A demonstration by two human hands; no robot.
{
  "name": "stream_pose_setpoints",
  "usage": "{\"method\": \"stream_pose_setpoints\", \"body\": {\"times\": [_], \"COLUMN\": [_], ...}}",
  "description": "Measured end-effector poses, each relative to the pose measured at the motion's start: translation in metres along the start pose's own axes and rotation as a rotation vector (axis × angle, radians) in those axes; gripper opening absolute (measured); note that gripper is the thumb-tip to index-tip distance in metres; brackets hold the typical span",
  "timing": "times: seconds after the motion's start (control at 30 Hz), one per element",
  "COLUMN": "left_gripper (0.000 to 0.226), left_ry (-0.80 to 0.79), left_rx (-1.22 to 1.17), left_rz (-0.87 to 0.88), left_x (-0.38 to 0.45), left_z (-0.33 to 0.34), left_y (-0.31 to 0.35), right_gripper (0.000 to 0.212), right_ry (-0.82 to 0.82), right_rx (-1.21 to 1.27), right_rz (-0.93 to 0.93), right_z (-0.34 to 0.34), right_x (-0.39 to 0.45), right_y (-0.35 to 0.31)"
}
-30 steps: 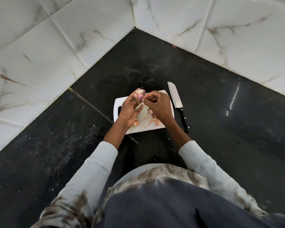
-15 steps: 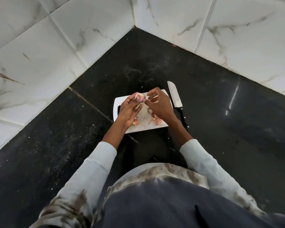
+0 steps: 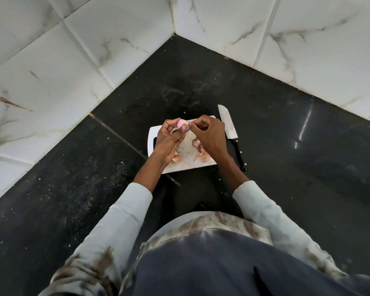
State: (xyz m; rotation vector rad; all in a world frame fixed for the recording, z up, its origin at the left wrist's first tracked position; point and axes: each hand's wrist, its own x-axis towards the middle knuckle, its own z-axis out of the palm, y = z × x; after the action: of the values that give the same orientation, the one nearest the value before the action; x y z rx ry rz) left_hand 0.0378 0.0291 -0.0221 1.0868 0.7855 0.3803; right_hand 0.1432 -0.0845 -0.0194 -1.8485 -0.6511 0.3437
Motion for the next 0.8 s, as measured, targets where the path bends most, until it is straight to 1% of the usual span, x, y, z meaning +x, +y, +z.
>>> {"method": "stream_pose_setpoints", "body": {"times": [0.1, 0.3, 0.53, 0.67, 0.8], "left_gripper": [0.024, 0.021, 0.021, 0.020, 0.019], "left_ry": [0.014, 0.017, 0.031, 0.036, 0.027], "left_rx": [0.014, -0.041, -0.030, -0.063, -0.073], "left_rz": [0.017, -0.005, 0.005, -0.004, -0.016], "left_x": [-0.0002, 0.0004, 0.0016, 0.0017, 0.0022], "left_z": [0.0021, 0.0019, 0.0034, 0.0035, 0.0039], "left_y": [-0.0004, -0.0028, -0.0034, -0.0047, -0.0049], "right_gripper": [0.012, 0.009, 0.019, 0.015, 0.002], "right_ry": [0.012, 0.034, 0.032, 0.038, 0.052], "right_rx": [-0.009, 0.000, 0.014, 0.035, 0.032], "right_rz": [0.000, 0.004, 0.021, -0.002, -0.017], "right_z": [0.0010, 0.0008, 0.0039, 0.0041, 0.0033], "right_x": [0.0007, 0.0006, -0.0014, -0.0009, -0.0014], "right_y": [0.0007, 0.0010, -0.0018, -0.0018, 0.0013]}}
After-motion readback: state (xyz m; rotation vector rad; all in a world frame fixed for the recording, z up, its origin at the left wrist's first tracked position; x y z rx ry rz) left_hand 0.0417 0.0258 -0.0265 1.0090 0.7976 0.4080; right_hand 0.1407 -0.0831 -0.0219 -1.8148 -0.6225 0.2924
